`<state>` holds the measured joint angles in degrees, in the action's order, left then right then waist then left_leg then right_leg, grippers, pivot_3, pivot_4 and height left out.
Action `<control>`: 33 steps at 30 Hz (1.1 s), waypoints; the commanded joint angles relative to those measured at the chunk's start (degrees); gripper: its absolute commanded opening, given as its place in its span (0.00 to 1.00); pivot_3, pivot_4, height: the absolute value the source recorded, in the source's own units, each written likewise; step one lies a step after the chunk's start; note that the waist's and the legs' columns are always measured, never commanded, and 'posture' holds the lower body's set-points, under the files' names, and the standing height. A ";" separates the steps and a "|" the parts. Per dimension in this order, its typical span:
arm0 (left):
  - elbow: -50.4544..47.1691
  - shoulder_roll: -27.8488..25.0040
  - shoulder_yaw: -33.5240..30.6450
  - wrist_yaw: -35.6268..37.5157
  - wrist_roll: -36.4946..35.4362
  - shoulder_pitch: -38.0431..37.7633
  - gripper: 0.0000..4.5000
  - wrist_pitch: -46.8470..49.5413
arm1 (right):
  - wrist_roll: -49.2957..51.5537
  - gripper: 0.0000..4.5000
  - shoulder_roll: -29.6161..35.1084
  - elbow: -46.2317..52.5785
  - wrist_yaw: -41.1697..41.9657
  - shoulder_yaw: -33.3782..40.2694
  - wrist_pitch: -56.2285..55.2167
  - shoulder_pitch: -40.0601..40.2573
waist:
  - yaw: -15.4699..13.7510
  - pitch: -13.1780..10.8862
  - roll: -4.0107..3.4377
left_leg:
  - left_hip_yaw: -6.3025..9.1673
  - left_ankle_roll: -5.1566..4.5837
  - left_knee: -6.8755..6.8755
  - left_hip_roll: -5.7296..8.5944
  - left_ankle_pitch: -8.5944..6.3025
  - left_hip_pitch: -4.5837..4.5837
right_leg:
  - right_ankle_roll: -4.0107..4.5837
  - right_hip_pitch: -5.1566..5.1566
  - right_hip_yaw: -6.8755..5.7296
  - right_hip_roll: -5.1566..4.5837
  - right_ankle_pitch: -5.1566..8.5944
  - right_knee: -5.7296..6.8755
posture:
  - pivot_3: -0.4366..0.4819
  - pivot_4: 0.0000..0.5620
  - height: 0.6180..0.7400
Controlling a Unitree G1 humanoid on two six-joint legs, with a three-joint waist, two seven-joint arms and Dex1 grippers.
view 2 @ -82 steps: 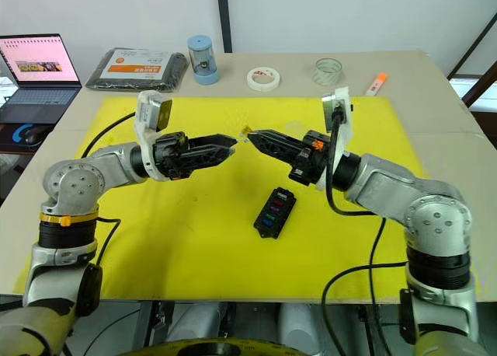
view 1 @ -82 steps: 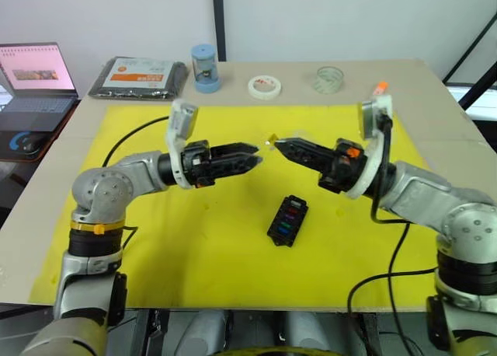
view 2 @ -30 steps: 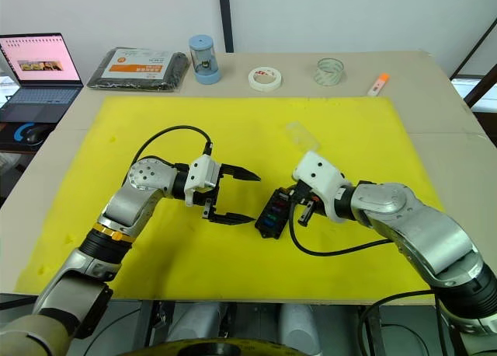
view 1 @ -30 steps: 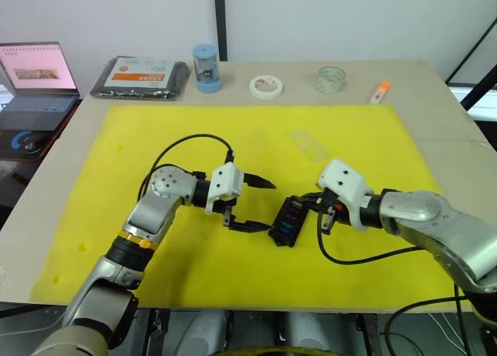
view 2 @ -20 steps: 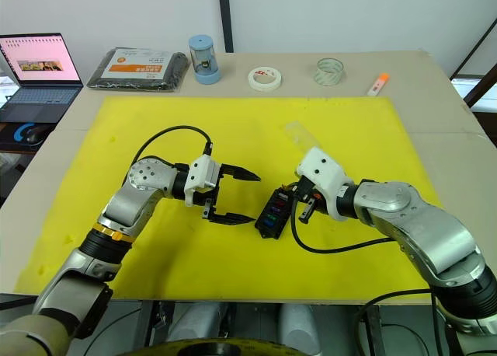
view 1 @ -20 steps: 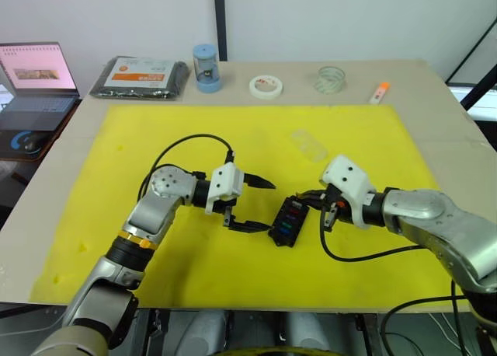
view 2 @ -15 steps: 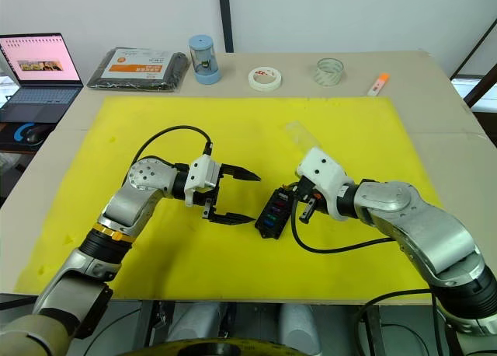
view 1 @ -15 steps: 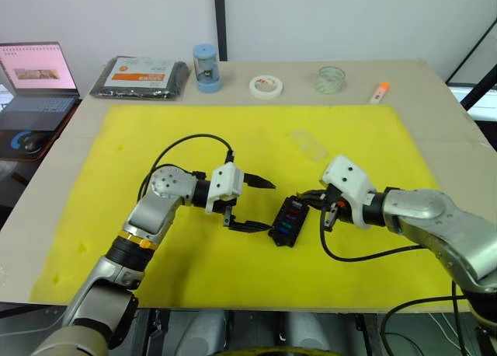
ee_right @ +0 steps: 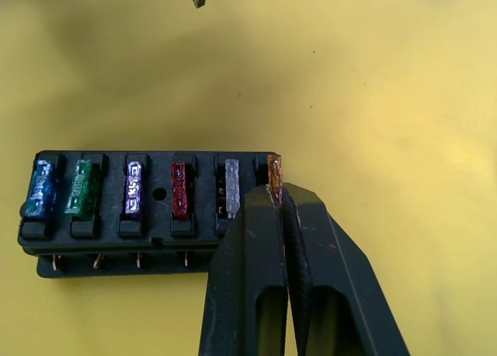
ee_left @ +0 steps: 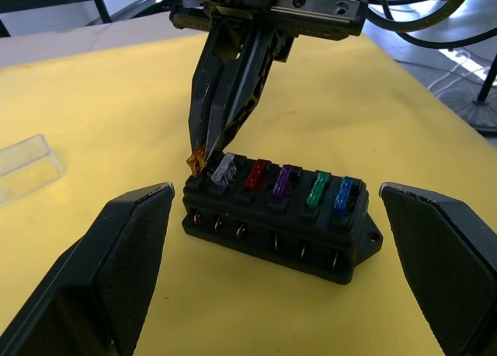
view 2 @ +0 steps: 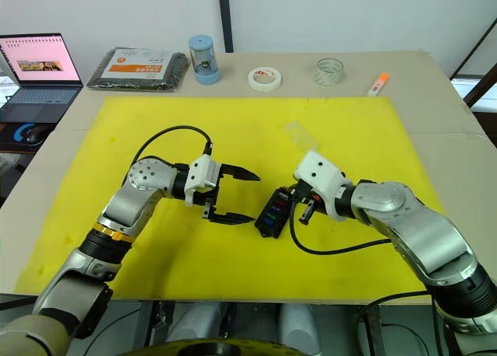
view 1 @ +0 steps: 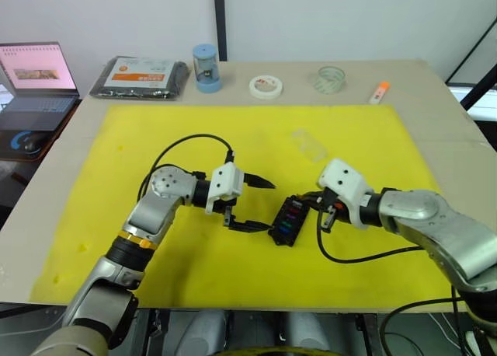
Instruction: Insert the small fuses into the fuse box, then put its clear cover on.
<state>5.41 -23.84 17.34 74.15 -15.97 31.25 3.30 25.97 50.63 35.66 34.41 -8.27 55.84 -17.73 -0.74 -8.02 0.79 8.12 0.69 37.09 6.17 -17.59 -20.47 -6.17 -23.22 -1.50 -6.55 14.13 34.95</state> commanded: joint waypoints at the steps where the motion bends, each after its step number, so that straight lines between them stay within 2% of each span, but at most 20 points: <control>1: -2.29 -0.19 -0.46 -0.24 -0.20 0.40 0.99 -0.01 | -0.52 0.00 -0.70 0.22 0.67 -0.25 -0.53 -0.45 | 0.00 0.00 0.00 | 0.00 0.00 0.00 0.00 0.00 0.00 | 0.00 0.00 0.00 0.00 0.00 0.00 | 0.48 0.27 1.00; 14: -2.24 -0.27 -0.58 -0.54 0.16 0.27 0.99 0.10 | -2.43 0.00 1.17 -0.96 4.67 -1.43 -1.39 -0.04 | 0.00 0.00 0.00 | 0.00 0.00 0.01 0.00 0.00 0.02 | 0.00 0.01 0.00 0.01 0.00 0.01 | 0.48 0.27 1.00; 26: -2.33 -0.38 -0.42 -0.85 0.39 0.29 0.99 0.15 | -5.40 0.00 0.37 -3.61 6.83 -3.07 -2.52 -1.06 | 0.03 0.02 0.01 | 0.00 0.00 0.01 0.00 0.00 0.05 | 0.00 0.04 0.00 0.01 0.00 0.01 | 0.48 0.27 1.00; 29: -2.50 -0.52 -0.43 -0.90 0.35 0.16 1.00 0.23 | -4.90 0.12 -0.31 -3.56 6.88 -2.17 -2.48 -1.39 | 0.02 0.02 0.01 | 0.00 0.00 0.01 0.00 0.00 0.06 | 0.00 0.04 0.00 0.00 0.00 0.01 | 0.48 0.27 1.00; 31: -2.49 -0.54 -0.40 -0.96 0.35 0.16 1.00 0.19 | -4.79 0.25 -0.47 -3.76 7.10 -1.55 -2.68 -1.55 | 0.02 0.02 0.01 | 0.00 0.00 0.01 0.00 0.00 0.05 | 0.00 0.03 0.00 0.00 0.00 0.01 | 0.48 0.27 1.00; 33: -2.48 -0.54 -0.36 -1.02 0.35 0.18 1.00 0.16 | -4.71 0.25 -0.43 -3.86 7.30 -1.25 -2.72 -1.60 | 0.01 0.02 0.00 | 0.00 0.00 0.01 0.00 0.00 0.04 | 0.00 0.04 0.00 0.00 0.00 0.01 | 0.48 0.27 1.00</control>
<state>5.15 -24.27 17.34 73.26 -15.46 31.25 3.49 20.98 50.39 31.75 40.95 -9.98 53.00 -19.29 -0.73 -8.00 0.79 8.13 0.70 37.10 6.16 -17.59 -20.43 -6.17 -23.18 -1.50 -6.55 14.13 34.96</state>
